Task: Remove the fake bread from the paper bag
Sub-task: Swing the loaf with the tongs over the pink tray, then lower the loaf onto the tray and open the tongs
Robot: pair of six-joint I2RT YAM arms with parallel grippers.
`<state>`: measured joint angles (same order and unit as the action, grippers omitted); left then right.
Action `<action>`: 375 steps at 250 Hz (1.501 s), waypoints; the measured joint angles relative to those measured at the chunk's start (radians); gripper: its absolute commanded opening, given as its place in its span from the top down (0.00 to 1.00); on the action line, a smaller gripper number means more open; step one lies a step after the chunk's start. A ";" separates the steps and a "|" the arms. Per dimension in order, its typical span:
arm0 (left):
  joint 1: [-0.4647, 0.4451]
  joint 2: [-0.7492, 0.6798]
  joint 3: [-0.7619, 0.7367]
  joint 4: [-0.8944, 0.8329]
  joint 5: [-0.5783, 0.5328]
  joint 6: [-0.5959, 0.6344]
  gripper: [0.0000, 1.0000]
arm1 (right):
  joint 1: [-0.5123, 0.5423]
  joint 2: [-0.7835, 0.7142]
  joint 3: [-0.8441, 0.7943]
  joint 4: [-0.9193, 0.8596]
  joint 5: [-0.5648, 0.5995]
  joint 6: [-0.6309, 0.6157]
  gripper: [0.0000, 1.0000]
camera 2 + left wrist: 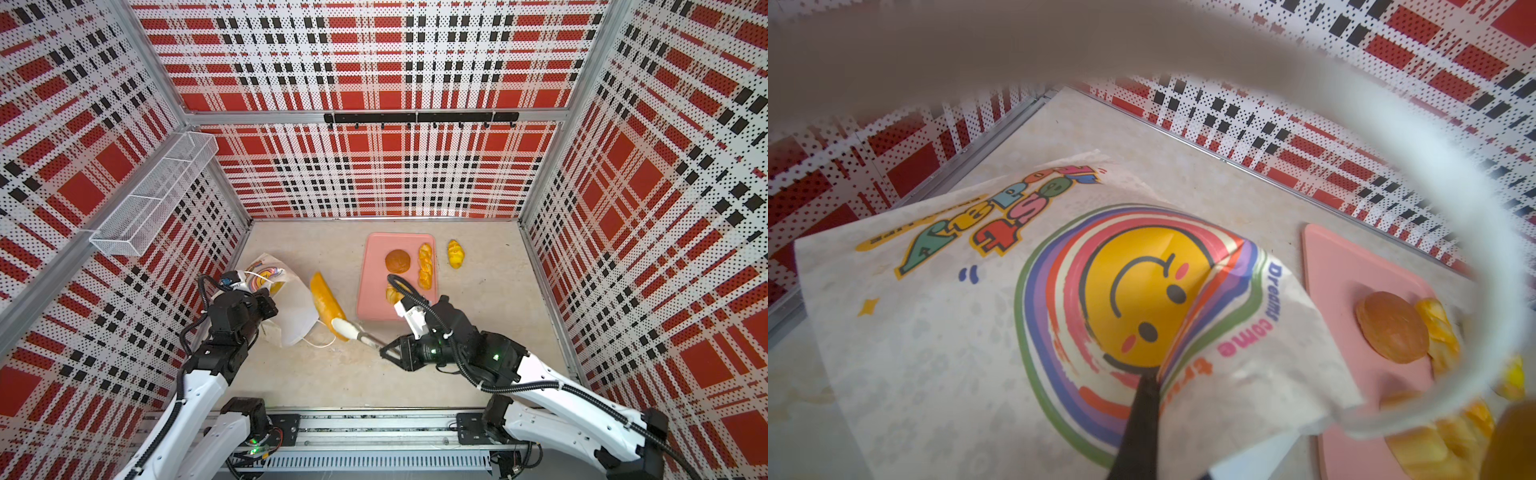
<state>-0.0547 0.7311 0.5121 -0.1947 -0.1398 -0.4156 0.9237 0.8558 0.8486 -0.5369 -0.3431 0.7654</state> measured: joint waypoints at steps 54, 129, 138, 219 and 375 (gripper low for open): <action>-0.010 -0.056 -0.012 -0.007 0.032 0.008 1.00 | -0.274 0.099 0.023 0.105 -0.090 0.056 1.00; -0.090 -0.182 -0.013 -0.098 0.074 0.058 1.00 | -0.355 0.379 0.026 0.297 -0.082 0.171 1.00; -0.103 -0.191 -0.013 -0.109 0.075 0.061 1.00 | -0.365 0.406 0.026 0.315 -0.079 0.188 1.00; -0.180 -0.199 -0.013 -0.161 0.084 0.080 1.00 | -0.460 0.588 0.033 0.519 -0.049 0.302 1.00; -0.195 -0.228 -0.013 -0.181 0.079 0.084 1.00 | -0.459 0.745 0.042 0.743 -0.172 0.407 1.00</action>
<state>-0.2497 0.5030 0.4995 -0.3759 -0.0605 -0.3321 0.4652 1.6005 0.8909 0.2066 -0.5152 1.1721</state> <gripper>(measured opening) 0.054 0.249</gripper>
